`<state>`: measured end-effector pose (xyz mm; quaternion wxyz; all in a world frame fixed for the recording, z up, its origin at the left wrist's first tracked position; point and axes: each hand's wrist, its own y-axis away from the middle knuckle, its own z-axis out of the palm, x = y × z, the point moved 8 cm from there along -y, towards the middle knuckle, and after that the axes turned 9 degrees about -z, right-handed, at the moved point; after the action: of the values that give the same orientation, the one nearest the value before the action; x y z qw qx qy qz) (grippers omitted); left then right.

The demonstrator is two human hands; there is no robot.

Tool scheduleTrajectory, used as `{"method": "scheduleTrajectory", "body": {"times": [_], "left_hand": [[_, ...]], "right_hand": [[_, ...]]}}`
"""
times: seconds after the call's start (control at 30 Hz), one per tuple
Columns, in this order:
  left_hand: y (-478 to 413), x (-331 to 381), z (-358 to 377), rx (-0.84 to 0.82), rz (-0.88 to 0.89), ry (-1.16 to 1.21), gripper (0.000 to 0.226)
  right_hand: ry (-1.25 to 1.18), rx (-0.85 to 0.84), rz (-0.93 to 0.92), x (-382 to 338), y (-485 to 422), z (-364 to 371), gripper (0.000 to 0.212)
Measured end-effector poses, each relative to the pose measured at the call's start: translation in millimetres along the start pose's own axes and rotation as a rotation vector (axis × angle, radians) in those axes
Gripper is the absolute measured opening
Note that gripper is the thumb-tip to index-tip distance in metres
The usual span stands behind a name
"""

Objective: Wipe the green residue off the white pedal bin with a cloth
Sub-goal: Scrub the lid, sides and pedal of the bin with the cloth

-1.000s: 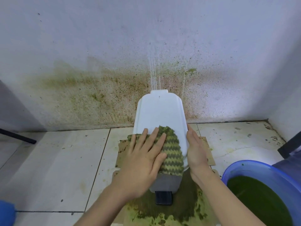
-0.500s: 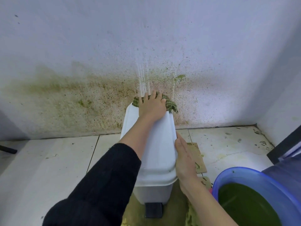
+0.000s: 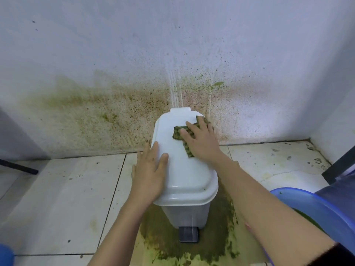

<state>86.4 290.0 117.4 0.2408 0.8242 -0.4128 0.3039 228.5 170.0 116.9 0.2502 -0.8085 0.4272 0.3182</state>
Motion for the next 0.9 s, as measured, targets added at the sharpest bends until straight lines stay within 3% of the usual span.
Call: {"method": "scheduleTrajectory", "body": {"times": [0.13,0.27,0.43,0.67,0.9], "left_hand": [[4,-5,6,0.042,0.014,0.101,0.057],[4,-8,8,0.064,0.0,0.15,0.054],[1,-13,8,0.086,0.003,0.141,0.053],[4,-15,12,0.088,0.011,0.133,0.053],[3,-13,11,0.077,0.041,0.144,0.054]], "right_hand": [[-0.179,0.088,-0.005,20,-42,-15,0.057],[-0.485,0.168,0.082,36,1,-10,0.066],[-0.64,0.232,0.032,23,83,-2,0.043],[-0.539,0.337,0.006,10,140,-3,0.033],[-0.315,0.579,-0.108,3,193,-11,0.037]]}}
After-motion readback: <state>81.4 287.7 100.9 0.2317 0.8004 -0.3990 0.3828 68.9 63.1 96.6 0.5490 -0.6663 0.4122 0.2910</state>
